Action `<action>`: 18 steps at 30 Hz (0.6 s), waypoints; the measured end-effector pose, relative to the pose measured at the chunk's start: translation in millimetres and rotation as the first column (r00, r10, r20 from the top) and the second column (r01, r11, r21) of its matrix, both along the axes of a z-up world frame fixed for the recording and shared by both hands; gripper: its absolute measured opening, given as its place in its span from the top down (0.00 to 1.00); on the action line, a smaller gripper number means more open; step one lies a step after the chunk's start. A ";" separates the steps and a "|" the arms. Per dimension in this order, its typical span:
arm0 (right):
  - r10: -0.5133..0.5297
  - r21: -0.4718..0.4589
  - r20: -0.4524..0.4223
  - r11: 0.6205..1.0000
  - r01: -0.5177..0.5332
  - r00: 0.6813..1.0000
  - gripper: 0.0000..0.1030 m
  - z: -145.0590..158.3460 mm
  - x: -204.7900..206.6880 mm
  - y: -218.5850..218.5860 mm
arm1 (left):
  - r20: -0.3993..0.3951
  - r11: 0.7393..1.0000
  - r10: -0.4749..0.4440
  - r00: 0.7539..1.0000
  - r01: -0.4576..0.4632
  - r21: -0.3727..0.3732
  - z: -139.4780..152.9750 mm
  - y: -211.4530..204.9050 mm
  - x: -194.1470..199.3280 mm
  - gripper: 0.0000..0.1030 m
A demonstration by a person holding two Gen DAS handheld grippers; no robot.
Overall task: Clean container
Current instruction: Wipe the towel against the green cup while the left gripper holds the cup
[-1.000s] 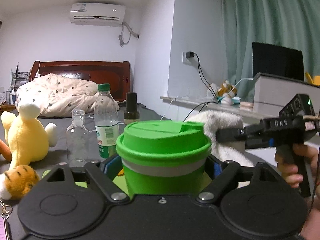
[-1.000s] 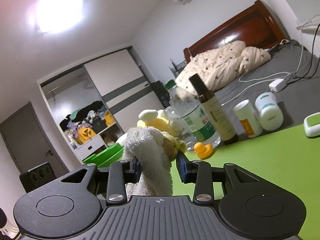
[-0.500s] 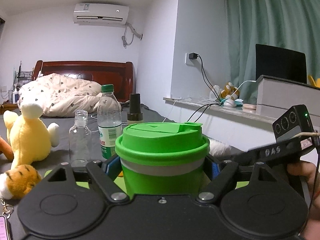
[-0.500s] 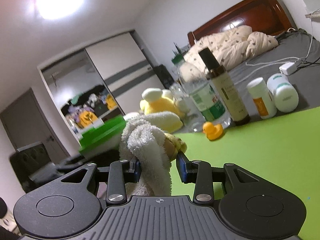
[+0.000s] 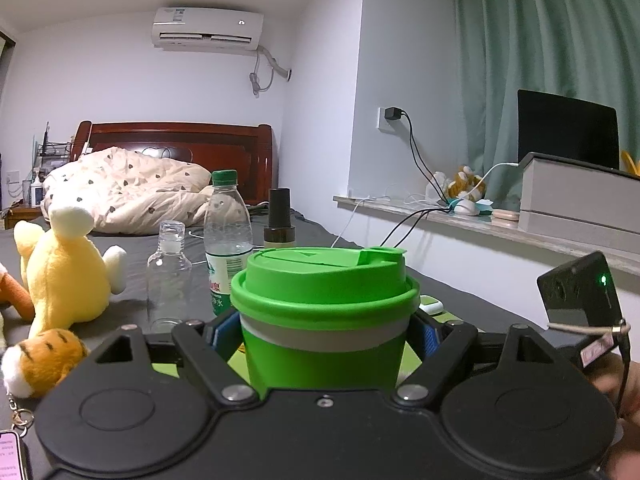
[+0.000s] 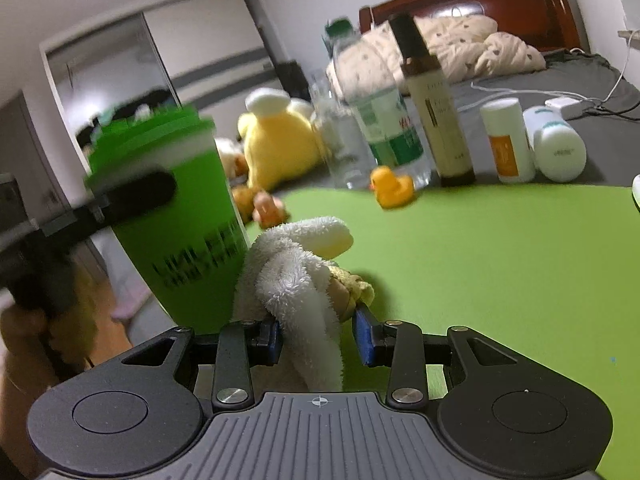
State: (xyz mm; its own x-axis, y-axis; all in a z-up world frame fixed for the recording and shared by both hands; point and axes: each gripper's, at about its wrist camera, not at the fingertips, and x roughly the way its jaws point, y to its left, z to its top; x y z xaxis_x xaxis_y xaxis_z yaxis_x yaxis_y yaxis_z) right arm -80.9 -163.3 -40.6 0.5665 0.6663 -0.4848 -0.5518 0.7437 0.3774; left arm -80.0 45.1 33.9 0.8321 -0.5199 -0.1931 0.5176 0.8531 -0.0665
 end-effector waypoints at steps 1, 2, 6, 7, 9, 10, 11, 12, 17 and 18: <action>0.002 -0.013 -0.007 1.000 -0.002 1.000 0.64 -2.6 0.7 1.6 | 0.000 1.000 0.000 1.000 0.000 0.000 0.0 0.1 0.0 0.21; 0.004 -0.017 -0.013 1.000 -0.004 1.000 0.64 -4.7 1.6 2.3 | 0.000 1.000 0.000 1.000 0.000 0.000 0.0 0.2 0.1 0.21; -0.006 0.045 0.002 0.999 0.006 1.000 0.64 0.2 2.2 -7.9 | -0.001 1.000 0.000 1.000 0.000 0.000 -0.1 0.2 0.3 0.21; -0.008 0.078 0.014 0.997 0.007 1.000 0.64 4.2 1.1 -13.6 | -0.001 1.000 0.000 1.000 0.000 0.000 -0.1 0.1 0.3 0.21; -0.014 0.150 0.039 0.989 0.008 0.999 0.64 12.4 -1.2 -25.6 | 0.000 1.000 -0.001 1.000 0.001 0.001 -0.3 0.3 0.6 0.21; -0.014 0.187 0.050 0.982 0.005 0.999 0.64 16.0 -2.4 -31.3 | 0.002 1.000 -0.002 1.000 0.002 0.003 -0.5 0.1 0.6 0.21; -0.015 0.224 0.060 0.975 0.001 0.998 0.64 19.6 -3.5 -37.0 | 0.003 1.000 -0.003 1.000 0.003 0.004 -0.6 -0.4 0.5 0.21; -0.020 0.258 0.073 0.966 0.000 0.997 0.64 22.5 -4.7 -42.1 | 0.003 1.000 -0.005 1.000 0.005 0.005 -0.7 -0.9 0.4 0.21; -0.043 0.371 0.121 0.928 -0.005 0.992 0.64 27.5 -6.6 -56.8 | 0.005 1.000 -0.014 1.000 0.014 0.011 -1.0 -3.6 0.0 0.21; -0.043 0.374 0.120 0.927 -0.005 0.992 0.64 33.3 -7.0 -56.1 | 0.007 1.000 -0.017 1.000 0.017 0.013 -1.0 -4.5 -0.5 0.21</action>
